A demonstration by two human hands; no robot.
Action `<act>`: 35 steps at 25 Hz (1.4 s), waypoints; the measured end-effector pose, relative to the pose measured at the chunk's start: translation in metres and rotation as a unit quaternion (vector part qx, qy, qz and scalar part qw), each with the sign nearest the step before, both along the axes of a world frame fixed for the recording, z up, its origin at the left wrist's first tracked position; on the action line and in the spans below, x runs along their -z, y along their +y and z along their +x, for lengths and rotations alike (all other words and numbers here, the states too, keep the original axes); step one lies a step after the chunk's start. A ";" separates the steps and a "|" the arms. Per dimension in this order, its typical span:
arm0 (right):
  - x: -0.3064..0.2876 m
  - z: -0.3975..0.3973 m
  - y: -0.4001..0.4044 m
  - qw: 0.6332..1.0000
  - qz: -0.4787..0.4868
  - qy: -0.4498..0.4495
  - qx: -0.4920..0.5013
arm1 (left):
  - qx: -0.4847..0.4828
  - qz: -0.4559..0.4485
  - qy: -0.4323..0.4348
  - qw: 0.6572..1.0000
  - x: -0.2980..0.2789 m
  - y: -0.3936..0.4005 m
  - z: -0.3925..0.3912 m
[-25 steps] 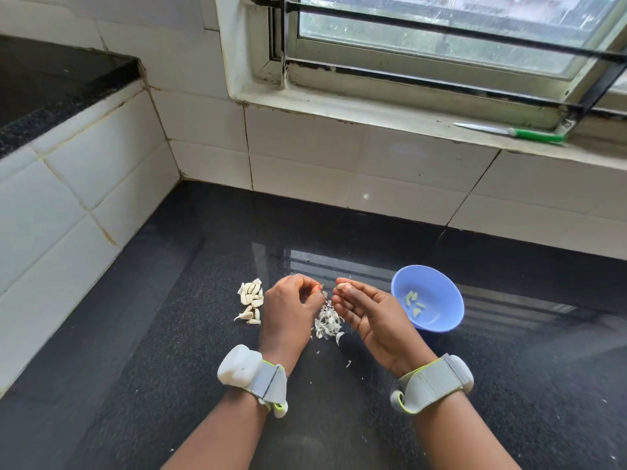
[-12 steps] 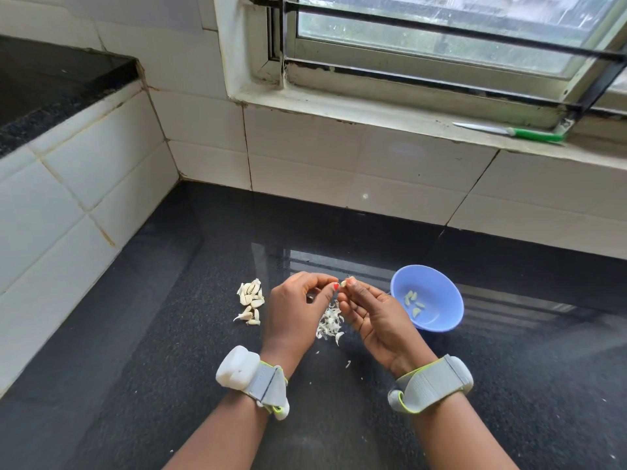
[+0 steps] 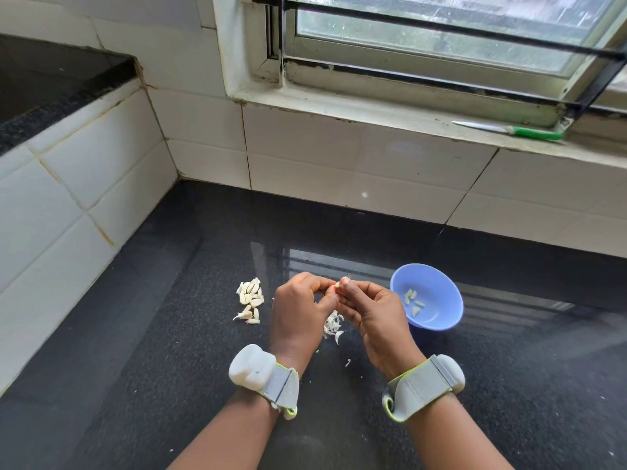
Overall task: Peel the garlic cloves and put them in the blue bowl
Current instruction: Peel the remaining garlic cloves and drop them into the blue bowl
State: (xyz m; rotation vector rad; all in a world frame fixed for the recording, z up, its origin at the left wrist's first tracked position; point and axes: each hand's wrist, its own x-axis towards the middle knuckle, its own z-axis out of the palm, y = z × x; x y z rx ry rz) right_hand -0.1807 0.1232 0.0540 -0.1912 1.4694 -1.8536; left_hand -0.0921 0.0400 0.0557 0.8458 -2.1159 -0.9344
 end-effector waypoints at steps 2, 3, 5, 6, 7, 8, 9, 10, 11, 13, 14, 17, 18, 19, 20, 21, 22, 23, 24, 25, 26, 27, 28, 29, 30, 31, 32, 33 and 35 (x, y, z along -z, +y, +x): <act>0.001 0.001 -0.001 1.000 0.005 0.018 0.004 | -0.009 -0.004 -0.003 1.000 0.000 -0.001 -0.001; 0.002 0.002 -0.001 1.000 0.006 0.028 0.005 | -0.011 -0.004 -0.006 1.000 0.000 -0.001 -0.002; 0.003 0.002 -0.001 0.999 0.009 0.045 0.006 | -0.013 -0.005 -0.010 1.000 0.000 0.000 -0.002; 0.004 0.002 0.000 0.999 0.010 0.052 0.005 | -0.014 -0.004 -0.010 1.000 0.000 0.000 -0.002; 0.004 0.001 -0.001 0.998 0.010 0.057 0.003 | -0.015 -0.001 -0.008 1.000 0.000 0.000 -0.002; 0.003 0.000 0.000 0.998 0.010 0.061 -0.003 | -0.015 0.003 -0.007 1.000 0.000 0.000 -0.001; 0.003 -0.001 0.000 0.998 0.010 0.062 -0.010 | -0.014 0.007 -0.007 1.000 0.001 0.000 -0.001; 0.003 -0.002 0.000 0.998 0.009 0.059 -0.017 | -0.012 0.010 -0.008 1.000 0.000 -0.001 -0.001; 0.002 -0.002 0.000 0.998 0.006 0.052 -0.021 | -0.009 0.014 -0.008 1.000 0.001 -0.001 0.000; 0.001 -0.004 0.000 0.999 0.001 0.036 -0.027 | -0.004 0.027 -0.011 1.000 0.000 -0.003 0.000; 0.001 -0.004 0.000 0.999 0.000 0.032 -0.030 | -0.002 0.035 -0.013 0.999 0.000 -0.003 0.000; 0.002 -0.006 0.000 0.998 0.002 0.046 -0.052 | -0.013 0.062 -0.018 0.998 0.001 -0.005 0.001; 0.002 -0.006 0.000 0.996 0.002 0.058 -0.062 | -0.017 0.069 -0.019 0.997 0.001 -0.005 0.001; 0.003 -0.006 0.000 0.995 0.002 0.067 -0.071 | -0.021 0.074 -0.021 0.997 0.001 -0.006 0.000; 0.003 -0.005 0.000 0.994 0.003 0.075 -0.080 | -0.023 0.076 -0.025 0.997 0.001 -0.006 0.000; 0.003 -0.005 0.001 0.993 0.005 0.080 -0.086 | -0.025 0.077 -0.029 0.996 0.001 -0.006 0.000; 0.004 -0.004 0.001 0.992 0.005 0.085 -0.090 | -0.025 0.079 -0.031 0.996 0.001 -0.007 0.000; 0.005 -0.004 0.001 0.992 0.006 0.089 -0.092 | -0.026 0.082 -0.032 0.996 0.001 -0.007 0.000; 0.006 -0.005 0.001 0.991 0.007 0.094 -0.094 | -0.026 0.086 -0.034 0.995 0.001 -0.007 0.000; 0.007 -0.005 0.001 0.991 0.007 0.097 -0.094 | -0.025 0.092 -0.034 0.995 0.001 -0.007 -0.001; 0.009 -0.005 0.001 0.991 0.004 0.094 -0.094 | -0.024 0.099 -0.032 0.994 0.001 -0.007 0.000; 0.009 -0.005 0.001 0.992 -0.001 0.085 -0.095 | -0.024 0.110 -0.029 0.993 0.001 -0.007 -0.001; 0.010 -0.004 0.001 0.993 -0.007 0.073 -0.095 | -0.024 0.119 -0.024 0.992 0.001 -0.006 0.000; 0.010 -0.003 0.001 0.994 -0.014 0.060 -0.093 | -0.023 0.126 -0.021 0.991 0.001 -0.007 -0.001; 0.010 -0.003 0.001 0.995 -0.022 0.045 -0.087 | -0.023 0.131 -0.020 0.991 0.001 -0.007 0.000; 0.009 -0.002 0.001 0.997 -0.027 0.023 -0.075 | -0.026 0.137 -0.017 0.990 0.002 -0.007 0.000; 0.007 -0.003 0.001 0.998 -0.031 -0.002 -0.061 | -0.032 0.145 -0.013 0.989 0.003 -0.008 0.002; 0.006 -0.004 0.001 0.998 -0.034 -0.025 -0.048 | -0.040 0.153 -0.009 0.987 0.004 -0.010 0.003; 0.003 -0.009 0.003 0.997 -0.044 -0.055 -0.041 | -0.049 0.159 -0.009 0.986 0.005 -0.015 0.006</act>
